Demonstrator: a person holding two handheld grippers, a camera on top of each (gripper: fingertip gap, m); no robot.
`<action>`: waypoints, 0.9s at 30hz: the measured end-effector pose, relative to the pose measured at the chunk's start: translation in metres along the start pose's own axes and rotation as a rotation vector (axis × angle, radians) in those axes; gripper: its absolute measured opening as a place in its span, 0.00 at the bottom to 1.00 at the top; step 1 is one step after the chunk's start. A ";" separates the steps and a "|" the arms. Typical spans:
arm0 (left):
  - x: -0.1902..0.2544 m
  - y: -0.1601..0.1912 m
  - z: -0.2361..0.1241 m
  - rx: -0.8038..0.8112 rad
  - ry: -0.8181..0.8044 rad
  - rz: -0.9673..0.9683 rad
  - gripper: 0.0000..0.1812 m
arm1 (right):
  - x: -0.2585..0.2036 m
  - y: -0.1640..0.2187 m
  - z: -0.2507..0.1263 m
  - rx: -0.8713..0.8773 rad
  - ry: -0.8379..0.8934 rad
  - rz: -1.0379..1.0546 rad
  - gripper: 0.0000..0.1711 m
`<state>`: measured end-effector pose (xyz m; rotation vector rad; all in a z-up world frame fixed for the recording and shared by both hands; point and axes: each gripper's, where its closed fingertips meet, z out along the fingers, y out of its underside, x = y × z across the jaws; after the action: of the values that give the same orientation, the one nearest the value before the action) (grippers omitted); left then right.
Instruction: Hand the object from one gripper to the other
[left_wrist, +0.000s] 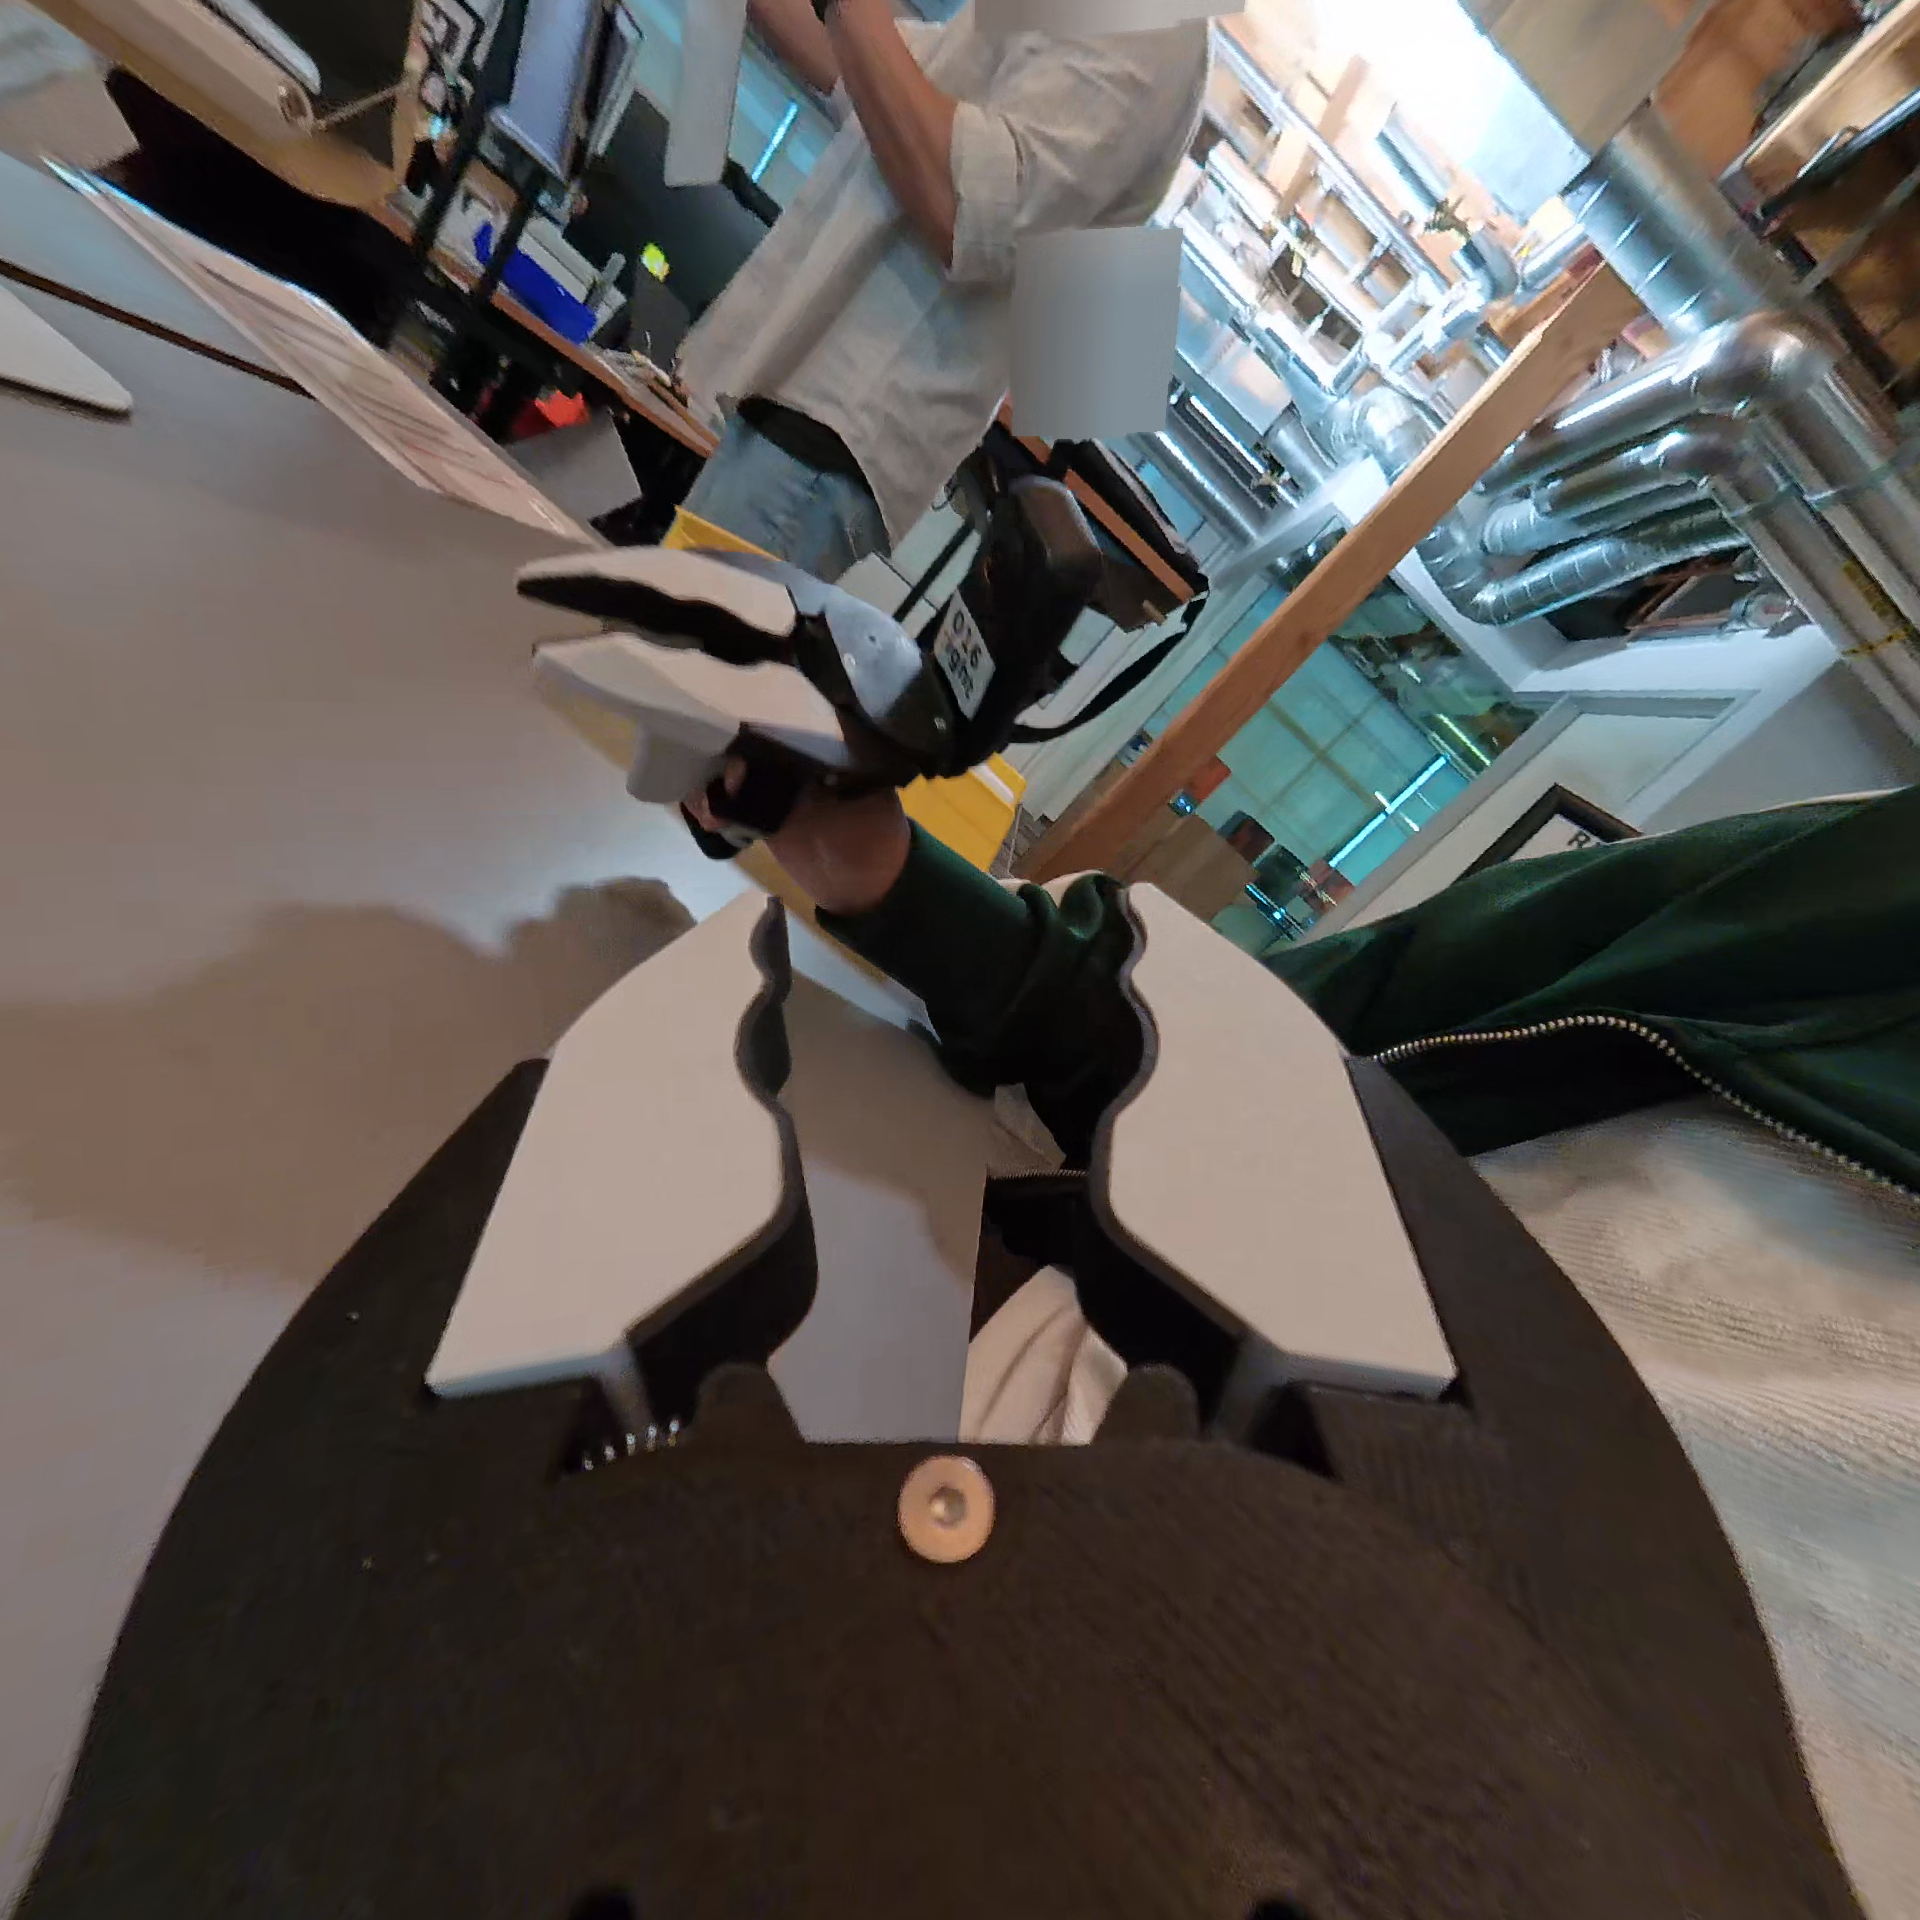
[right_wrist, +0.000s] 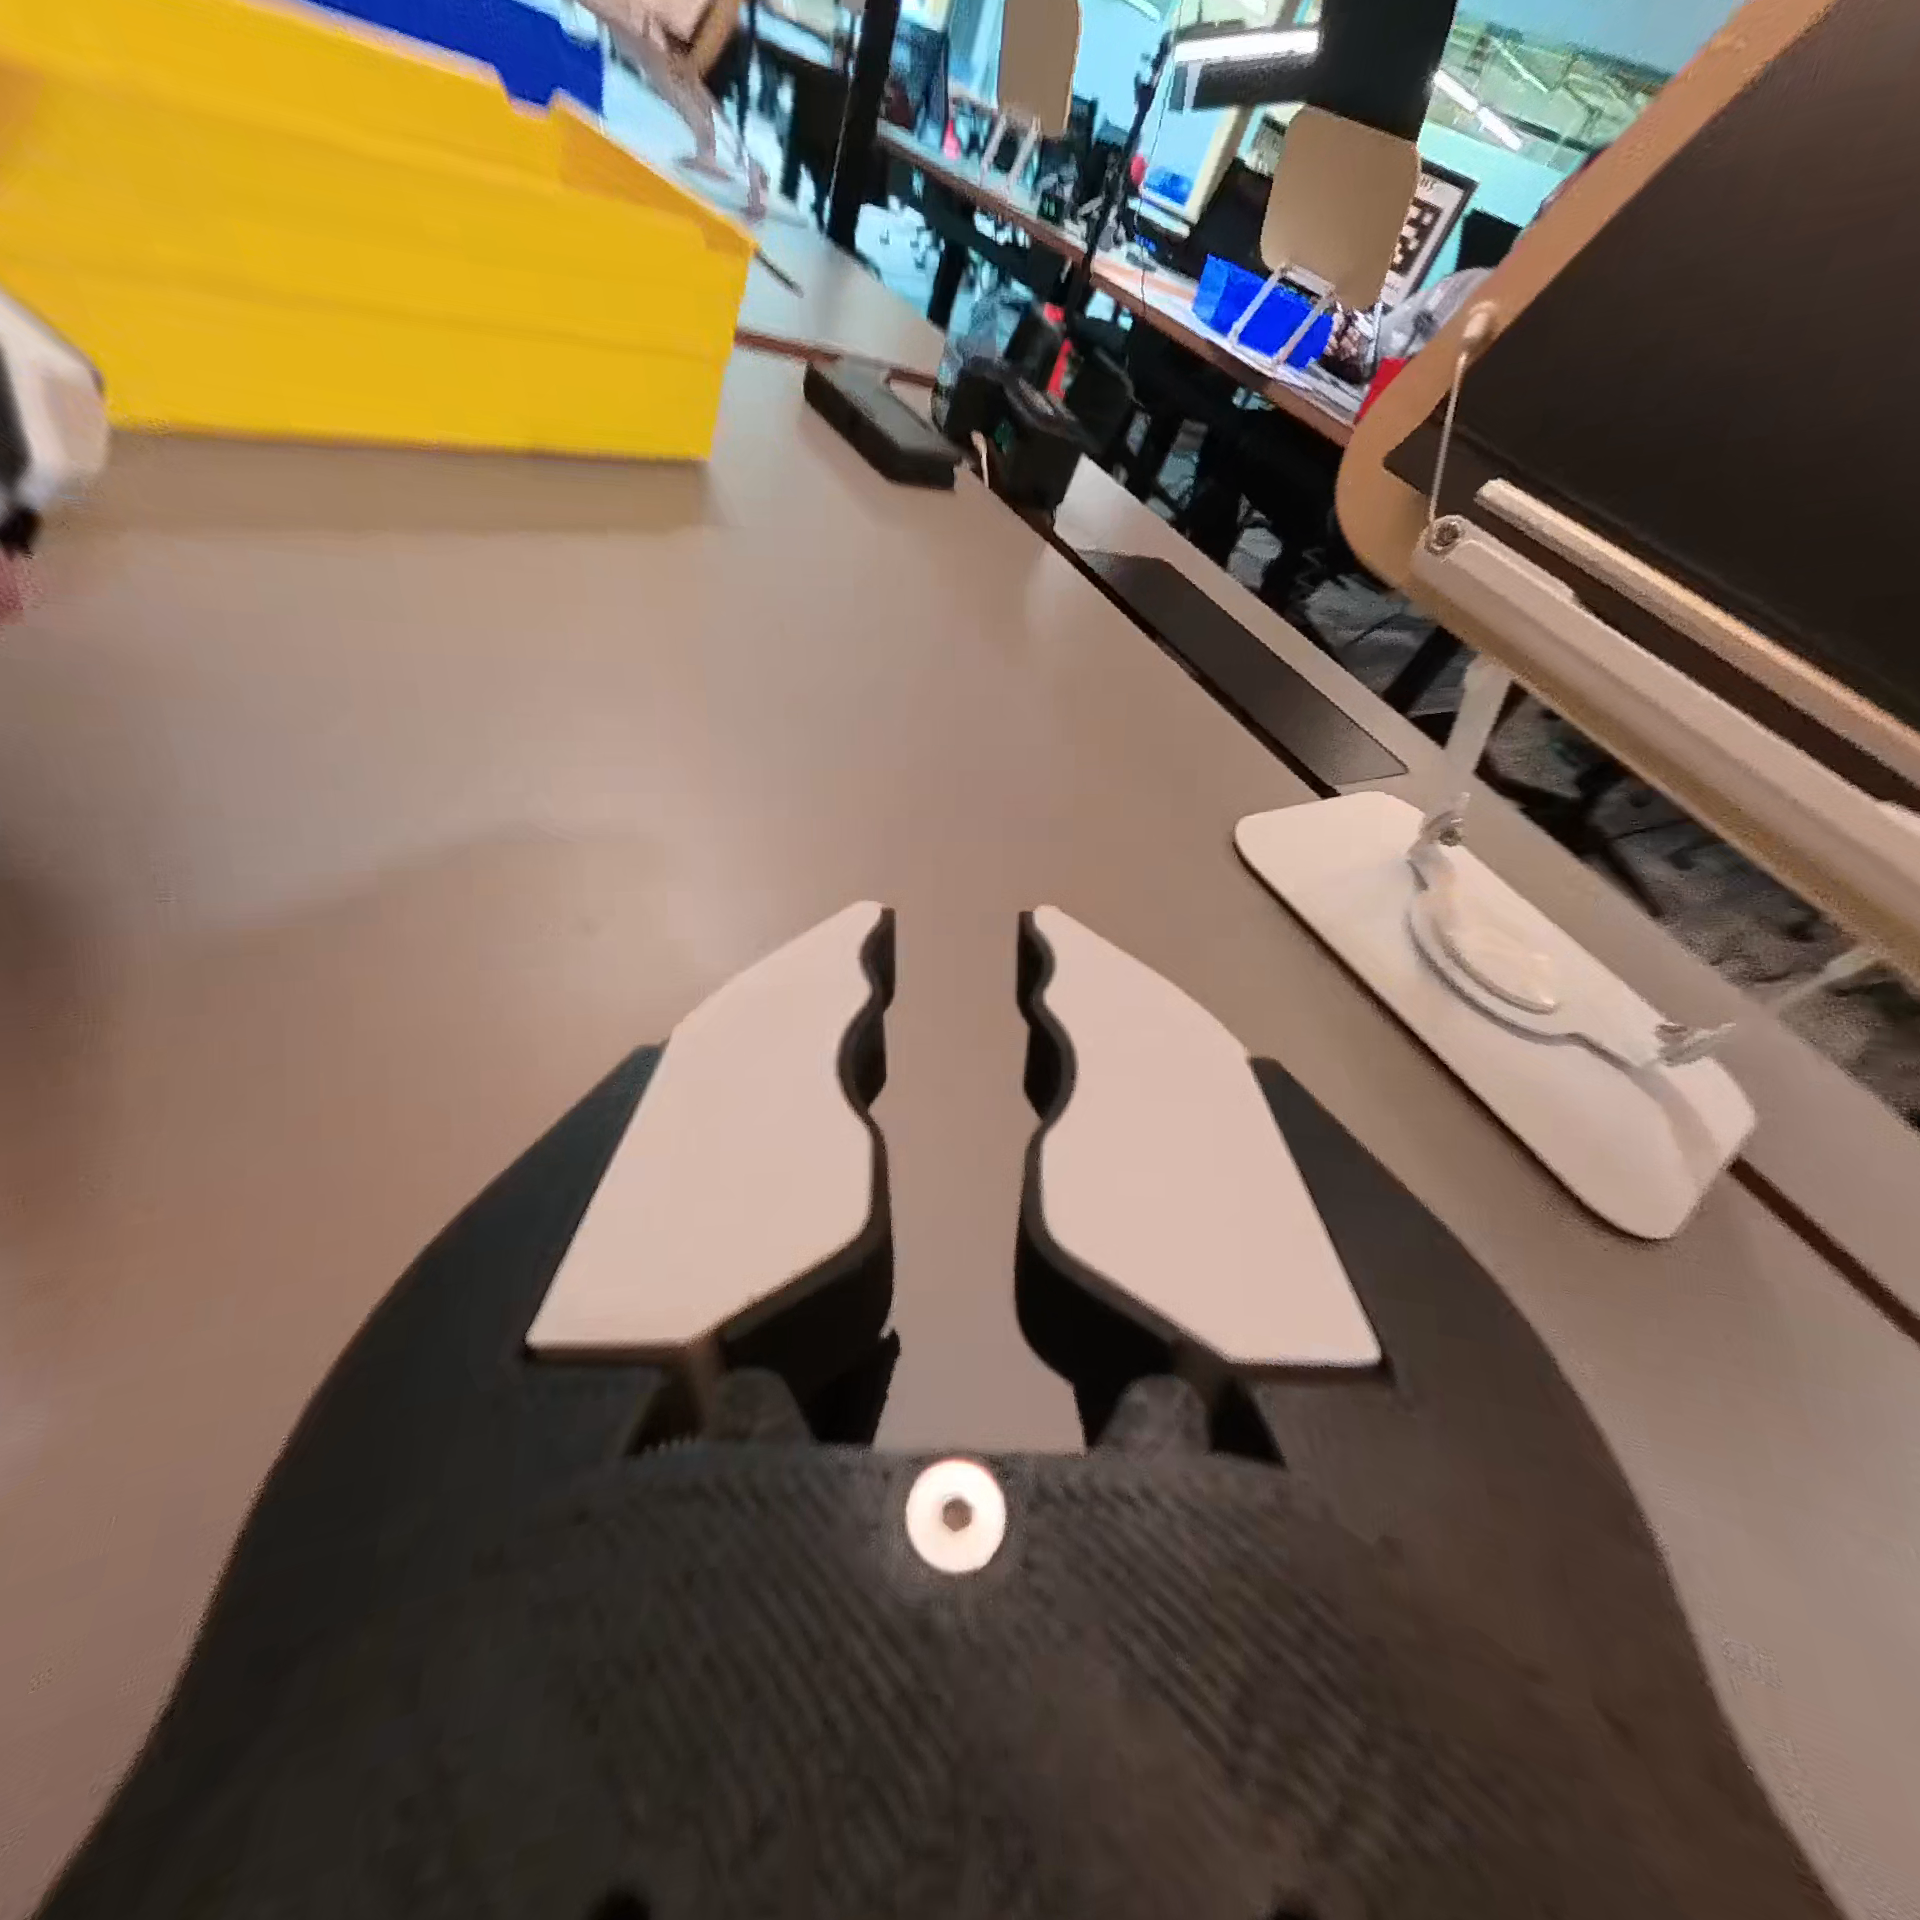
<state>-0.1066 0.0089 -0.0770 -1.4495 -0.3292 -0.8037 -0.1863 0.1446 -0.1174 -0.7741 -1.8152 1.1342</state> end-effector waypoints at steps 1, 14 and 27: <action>-0.001 0.000 -0.002 -0.010 0.004 -0.013 0.33 | 0.004 -0.002 0.001 0.024 -0.012 0.048 0.14; 0.020 -0.031 0.007 -0.046 -0.013 0.215 0.29 | 0.006 0.004 -0.032 0.110 -0.053 0.358 0.15; -0.059 -0.168 -0.237 -0.469 -0.516 0.568 0.08 | 0.018 0.021 -0.106 0.091 0.092 0.430 0.15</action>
<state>-0.3215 -0.1881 -0.0220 -2.0599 -0.0961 -0.0271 -0.0987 0.2101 -0.1055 -1.1793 -1.5482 1.4155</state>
